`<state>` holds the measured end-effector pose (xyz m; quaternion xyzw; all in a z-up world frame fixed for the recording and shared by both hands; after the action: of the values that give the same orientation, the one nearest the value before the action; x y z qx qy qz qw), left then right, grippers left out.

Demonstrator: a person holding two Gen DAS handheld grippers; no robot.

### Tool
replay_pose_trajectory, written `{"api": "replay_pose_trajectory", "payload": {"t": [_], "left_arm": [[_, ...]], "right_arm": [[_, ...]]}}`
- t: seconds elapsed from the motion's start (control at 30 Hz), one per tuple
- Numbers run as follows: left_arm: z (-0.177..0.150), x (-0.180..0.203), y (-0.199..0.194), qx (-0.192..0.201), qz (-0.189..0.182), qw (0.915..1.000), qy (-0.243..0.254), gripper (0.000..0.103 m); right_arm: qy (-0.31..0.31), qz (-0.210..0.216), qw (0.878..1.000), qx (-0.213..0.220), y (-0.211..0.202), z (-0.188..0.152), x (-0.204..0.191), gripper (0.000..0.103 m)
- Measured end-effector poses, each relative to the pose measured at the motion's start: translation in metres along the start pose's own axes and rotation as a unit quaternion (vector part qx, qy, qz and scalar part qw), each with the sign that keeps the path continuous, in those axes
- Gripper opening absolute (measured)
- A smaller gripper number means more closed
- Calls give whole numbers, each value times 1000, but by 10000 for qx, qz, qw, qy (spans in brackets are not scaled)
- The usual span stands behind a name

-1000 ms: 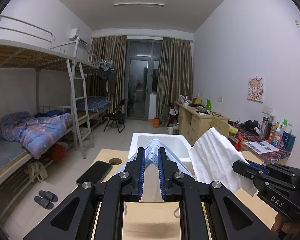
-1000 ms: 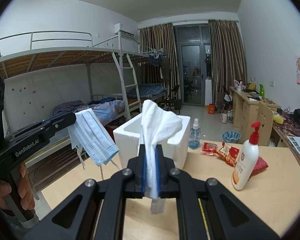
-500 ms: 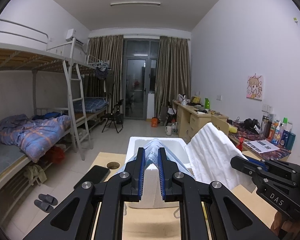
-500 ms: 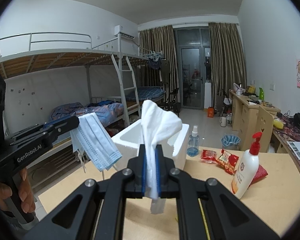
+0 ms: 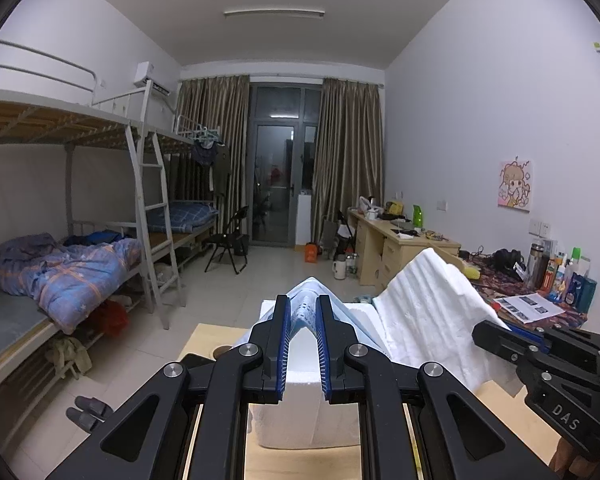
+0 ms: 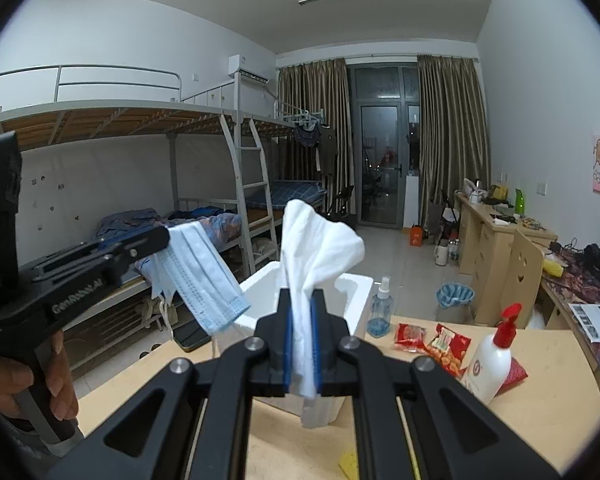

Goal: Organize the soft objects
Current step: 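Lift the blue mask and white tissue and carry both toward the white foam box, then lower the blue mask into the foam box and open the left tool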

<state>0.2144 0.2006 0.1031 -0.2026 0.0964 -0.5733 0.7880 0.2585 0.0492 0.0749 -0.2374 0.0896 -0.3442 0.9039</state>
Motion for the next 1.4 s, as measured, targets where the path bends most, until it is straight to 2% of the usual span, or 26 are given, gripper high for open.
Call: {"api": "replay_pose_trajectory", "payload": {"t": [0.37,0.67,1.1,1.4], "left_arm": [[18,3,25,1,-57,10000,64,13],[24,5,56,-46,-88,9999,133,13],[27,13,105,-292,-177,9990,302,13],[18,15,139,-647,-193,9970,374,13]], "right_arm": [[17,-86,10000,-11,16,13,7,11],[136,-126,9998,-6,28,11,14,11],[97,-293,9995,-108,41,18,16,11],[257,-313,9990,-210,48,16,24,11]]}}
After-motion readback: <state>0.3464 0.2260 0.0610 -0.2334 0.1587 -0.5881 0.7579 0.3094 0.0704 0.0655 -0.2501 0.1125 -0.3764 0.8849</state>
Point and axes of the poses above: each gripper's, at about its wrist camera, not at the fingertips, and y roughly the way its jaws point, x to its right, z to its top, the point moved 7 cm from there along y, roughly the way its jaws point, and after that the axes turned 13 degrees about -x, right-handed, at the moved point
